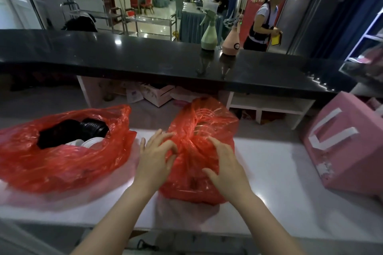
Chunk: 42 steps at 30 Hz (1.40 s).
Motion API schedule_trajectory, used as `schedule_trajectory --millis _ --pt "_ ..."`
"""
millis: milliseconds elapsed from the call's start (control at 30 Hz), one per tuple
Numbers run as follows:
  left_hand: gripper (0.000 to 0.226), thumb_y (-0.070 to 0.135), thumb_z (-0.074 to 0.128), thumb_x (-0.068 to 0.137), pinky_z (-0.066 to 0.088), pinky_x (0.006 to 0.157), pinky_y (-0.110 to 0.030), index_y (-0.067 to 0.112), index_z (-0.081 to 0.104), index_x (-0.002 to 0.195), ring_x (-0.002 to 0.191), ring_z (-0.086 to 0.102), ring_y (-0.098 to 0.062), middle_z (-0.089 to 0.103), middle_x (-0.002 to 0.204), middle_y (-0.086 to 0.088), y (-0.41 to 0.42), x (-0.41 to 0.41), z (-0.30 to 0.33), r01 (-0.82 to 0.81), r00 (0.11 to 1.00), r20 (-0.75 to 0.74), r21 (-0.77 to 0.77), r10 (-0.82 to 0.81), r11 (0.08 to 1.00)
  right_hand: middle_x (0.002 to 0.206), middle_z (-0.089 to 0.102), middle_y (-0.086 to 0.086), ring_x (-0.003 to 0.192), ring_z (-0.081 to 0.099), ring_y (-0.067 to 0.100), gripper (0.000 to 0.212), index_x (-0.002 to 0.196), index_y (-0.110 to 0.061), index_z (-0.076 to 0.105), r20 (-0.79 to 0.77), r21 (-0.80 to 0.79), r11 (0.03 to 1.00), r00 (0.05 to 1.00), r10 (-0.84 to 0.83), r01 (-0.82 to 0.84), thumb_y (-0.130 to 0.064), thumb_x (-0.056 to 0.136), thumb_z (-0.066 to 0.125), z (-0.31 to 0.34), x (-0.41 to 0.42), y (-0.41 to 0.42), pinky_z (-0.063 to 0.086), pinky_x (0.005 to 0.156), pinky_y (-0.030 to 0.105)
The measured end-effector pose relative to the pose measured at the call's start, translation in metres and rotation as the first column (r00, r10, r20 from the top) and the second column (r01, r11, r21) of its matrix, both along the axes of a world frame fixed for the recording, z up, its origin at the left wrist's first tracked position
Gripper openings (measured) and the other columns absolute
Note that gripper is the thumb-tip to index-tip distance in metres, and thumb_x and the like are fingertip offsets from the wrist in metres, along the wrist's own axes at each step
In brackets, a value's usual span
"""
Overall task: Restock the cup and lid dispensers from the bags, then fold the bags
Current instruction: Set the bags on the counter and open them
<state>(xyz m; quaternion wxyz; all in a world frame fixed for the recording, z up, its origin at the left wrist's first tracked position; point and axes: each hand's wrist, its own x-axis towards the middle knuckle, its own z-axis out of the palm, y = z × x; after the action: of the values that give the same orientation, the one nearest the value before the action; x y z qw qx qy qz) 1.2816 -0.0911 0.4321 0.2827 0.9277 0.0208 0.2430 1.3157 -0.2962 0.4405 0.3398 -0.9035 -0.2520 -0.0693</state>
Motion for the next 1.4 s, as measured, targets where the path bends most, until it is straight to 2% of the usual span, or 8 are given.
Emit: schedule_trajectory --millis 200,400,633,767,967,1133,1333,1400 --pt "0.027 0.011 0.061 0.084 0.006 0.115 -0.052 0.031 0.043 0.084 0.139 0.034 -0.013 0.06 0.115 0.009 -0.003 -0.02 -0.013 0.24 0.942 -0.248 0.034 -0.225 0.97 0.119 0.065 0.0 0.101 0.062 0.025 0.07 0.143 -0.037 0.034 -0.108 -0.087 0.988 0.985 -0.133 0.124 -0.004 0.084 0.053 -0.011 -0.017 -0.02 0.049 0.084 0.031" --pt "0.019 0.019 0.054 0.086 -0.002 0.112 -0.056 0.034 0.042 0.083 0.112 0.048 -0.012 0.051 0.094 0.016 0.018 -0.032 -0.023 0.069 0.968 -0.249 0.19 -0.02 0.979 0.106 0.071 0.002 0.098 0.064 0.028 0.04 0.117 -0.023 0.065 -0.062 -0.165 0.94 0.948 -0.311 0.297 -0.003 0.082 0.059 -0.021 -0.015 -0.049 0.048 0.09 0.035" --pt "0.048 0.045 0.053 0.09 0.002 0.11 -0.066 0.045 0.037 0.136 0.132 0.038 -0.012 0.048 0.136 0.019 0.027 -0.061 -0.058 0.109 0.872 -0.488 0.277 0.042 0.955 0.082 0.07 0.007 0.076 0.059 0.03 0.022 0.089 -0.017 0.067 0.057 -0.21 0.844 0.868 -0.493 0.493 -0.004 0.082 0.051 -0.026 -0.012 -0.059 0.041 0.066 0.033" --pt "0.054 0.043 0.051 0.092 0.016 0.112 -0.061 0.043 0.031 0.142 0.127 0.043 -0.014 0.051 0.133 0.016 0.027 -0.067 -0.055 0.045 0.867 -0.489 0.274 0.098 0.961 0.084 0.066 0.012 0.077 0.056 0.033 0.021 0.083 -0.01 0.059 -0.014 -0.178 0.815 0.827 -0.562 0.551 0.002 0.081 0.042 -0.025 -0.009 -0.066 0.046 0.069 0.038" --pt "0.055 0.056 0.04 0.093 0.006 0.116 -0.049 0.034 0.032 0.143 0.129 0.042 -0.008 0.059 0.127 0.014 0.015 -0.082 -0.05 0.114 0.885 -0.465 0.266 0.024 0.957 0.11 0.065 0.009 0.106 0.057 0.031 0.041 0.112 -0.009 0.064 0.214 0.032 0.898 0.874 -0.436 0.439 0.001 0.074 0.052 -0.004 -0.024 -0.041 0.044 0.095 0.049" --pt "0.036 0.052 0.035 0.094 -0.011 0.115 -0.044 0.034 0.06 0.112 0.139 0.03 -0.01 0.061 0.127 0.009 -0.035 -0.09 -0.051 0.39 0.865 -0.454 0.334 -0.216 0.858 0.139 0.047 -0.005 0.132 0.039 0.017 0.064 0.139 -0.023 0.042 0.074 -0.149 0.953 0.964 -0.256 0.265 -0.054 0.086 0.057 -0.016 -0.038 -0.015 0.025 0.113 0.053" --pt "0.05 0.038 0.049 0.093 0.024 0.11 -0.03 0.032 0.039 0.142 0.135 0.032 -0.019 0.048 0.142 0.0 -0.079 -0.081 -0.038 0.67 0.681 -0.475 0.098 -0.557 0.736 0.154 0.03 0.007 0.146 0.014 0.03 0.06 0.146 -0.028 0.034 0.172 -0.286 0.85 0.896 -0.409 0.442 -0.008 0.091 0.048 -0.026 -0.027 -0.05 0.012 0.117 0.053" --pt "0.047 0.029 0.051 0.093 0.031 0.105 -0.03 0.025 0.045 0.139 0.127 0.044 -0.019 0.053 0.137 0.0 -0.09 -0.072 -0.029 0.661 0.721 -0.393 0.143 -0.571 0.736 0.153 0.032 0.014 0.145 0.016 0.035 0.054 0.14 -0.022 0.045 0.213 -0.257 0.833 0.869 -0.446 0.491 -0.003 0.089 0.047 -0.02 -0.024 -0.062 0.014 0.116 0.052"
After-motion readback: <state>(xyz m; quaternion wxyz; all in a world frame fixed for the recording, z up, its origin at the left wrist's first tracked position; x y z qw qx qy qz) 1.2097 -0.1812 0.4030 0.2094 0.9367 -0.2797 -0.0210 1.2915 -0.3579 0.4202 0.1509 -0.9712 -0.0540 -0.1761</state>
